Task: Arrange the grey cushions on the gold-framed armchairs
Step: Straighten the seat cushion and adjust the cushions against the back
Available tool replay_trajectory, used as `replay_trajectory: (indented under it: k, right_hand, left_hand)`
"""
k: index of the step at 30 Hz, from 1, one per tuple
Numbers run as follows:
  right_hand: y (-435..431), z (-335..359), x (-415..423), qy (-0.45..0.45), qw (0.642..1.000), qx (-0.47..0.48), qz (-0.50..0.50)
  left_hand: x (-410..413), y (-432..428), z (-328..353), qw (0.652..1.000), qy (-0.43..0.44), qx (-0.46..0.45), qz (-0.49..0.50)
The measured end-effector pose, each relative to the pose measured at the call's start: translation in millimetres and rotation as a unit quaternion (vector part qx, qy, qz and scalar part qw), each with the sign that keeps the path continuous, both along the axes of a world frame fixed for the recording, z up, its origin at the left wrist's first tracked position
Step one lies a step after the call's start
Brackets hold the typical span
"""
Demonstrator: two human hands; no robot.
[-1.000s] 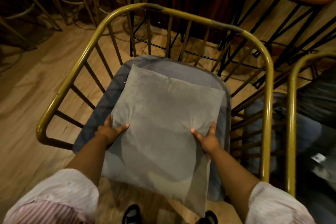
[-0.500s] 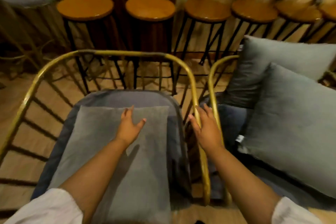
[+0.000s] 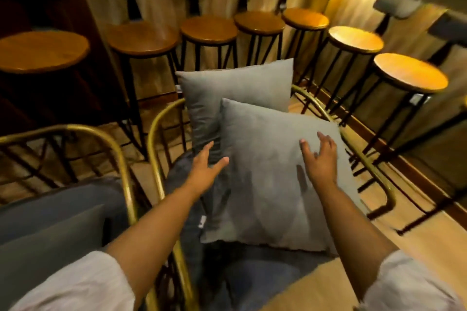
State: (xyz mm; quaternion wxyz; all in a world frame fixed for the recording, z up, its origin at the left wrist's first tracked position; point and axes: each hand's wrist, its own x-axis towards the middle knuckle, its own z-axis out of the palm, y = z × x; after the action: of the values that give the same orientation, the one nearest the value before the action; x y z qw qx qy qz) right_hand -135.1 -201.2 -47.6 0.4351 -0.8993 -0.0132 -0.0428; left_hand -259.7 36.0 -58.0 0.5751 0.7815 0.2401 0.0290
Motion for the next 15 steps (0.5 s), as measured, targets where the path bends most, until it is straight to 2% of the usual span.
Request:
replay_trajectory:
  k: [2, 5, 9, 11, 15]
  right_hand:
    - [-33.8, -6.2, 31.7, 0.043, 0.998, -0.013, -0.041]
    - [-76.4, -17.0, 66.3, 0.127, 0.987, -0.016, -0.094]
    - [-109.6, -42.2, 79.1, 0.21, 0.969, 0.096, -0.084]
    - [-118.1, -57.4, 79.3, 0.233, 0.962, 0.124, -0.069]
    - [-127.3, -82.6, 75.4, 0.243, 0.952, 0.162, -0.087]
  left_hand:
    - [28.0, -21.0, -9.8, 0.998, 0.016, -0.053, -0.006]
    - [58.3, -40.4, -24.7, 0.994, 0.045, -0.085, 0.05]
    - [92.7, -49.2, -40.3, 0.982, 0.083, -0.1, 0.138]
    - [103.1, -48.7, -47.8, 0.98, 0.099, -0.094, 0.146]
    - [106.7, -43.9, -63.4, 0.982, 0.074, -0.093, 0.146]
